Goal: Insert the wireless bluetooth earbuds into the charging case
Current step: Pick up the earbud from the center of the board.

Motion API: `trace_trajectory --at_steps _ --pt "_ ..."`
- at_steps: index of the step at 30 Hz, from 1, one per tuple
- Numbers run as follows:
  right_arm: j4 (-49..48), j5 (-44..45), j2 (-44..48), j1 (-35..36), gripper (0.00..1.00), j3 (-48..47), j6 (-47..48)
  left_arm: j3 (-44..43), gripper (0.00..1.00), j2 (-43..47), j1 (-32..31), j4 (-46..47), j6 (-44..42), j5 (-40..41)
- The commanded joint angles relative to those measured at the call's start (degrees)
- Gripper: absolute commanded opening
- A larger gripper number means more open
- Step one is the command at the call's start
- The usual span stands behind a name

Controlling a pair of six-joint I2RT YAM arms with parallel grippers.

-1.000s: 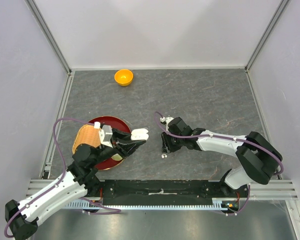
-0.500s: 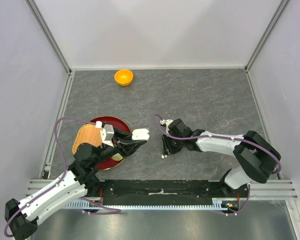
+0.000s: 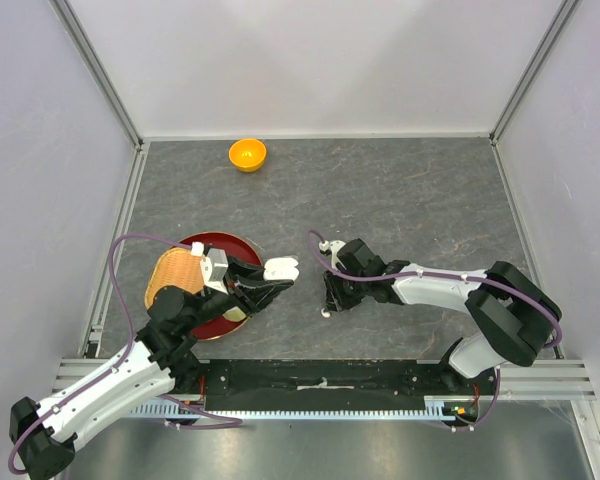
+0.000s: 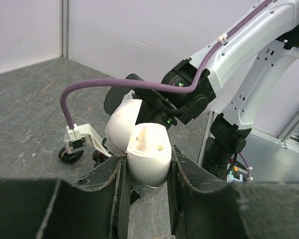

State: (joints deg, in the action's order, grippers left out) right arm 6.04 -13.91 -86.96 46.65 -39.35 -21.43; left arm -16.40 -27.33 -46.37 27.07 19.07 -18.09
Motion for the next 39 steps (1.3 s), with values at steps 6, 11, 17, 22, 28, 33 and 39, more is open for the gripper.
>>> trace_trajectory --at_steps 6,11,17,22,28,33,39 --pt "-1.0 0.1 -0.2 0.0 0.19 1.6 -1.4 0.0 0.02 0.3 -0.1 2.2 1.7 0.3" --pt "0.0 4.1 1.3 0.0 0.2 2.3 -2.9 0.1 0.02 0.6 -0.1 2.2 1.7 0.5" --pt "1.1 8.9 5.1 0.0 0.25 3.7 -5.5 0.3 0.02 0.8 -0.1 2.1 1.7 0.5" --pt "3.5 13.6 9.4 0.0 0.27 4.1 -7.3 0.8 0.02 1.4 -0.1 2.1 1.6 0.9" --pt "4.8 16.8 11.9 0.0 0.29 5.1 -10.6 1.3 0.02 2.5 -0.1 2.0 1.6 1.1" --pt "2.8 10.4 14.3 0.0 0.3 4.1 -9.9 1.4 0.02 2.8 -0.2 1.9 1.6 1.4" --pt "0.2 3.6 13.7 1.1 0.31 2.9 -10.3 1.2 0.02 3.5 -0.1 1.9 1.1 2.4"
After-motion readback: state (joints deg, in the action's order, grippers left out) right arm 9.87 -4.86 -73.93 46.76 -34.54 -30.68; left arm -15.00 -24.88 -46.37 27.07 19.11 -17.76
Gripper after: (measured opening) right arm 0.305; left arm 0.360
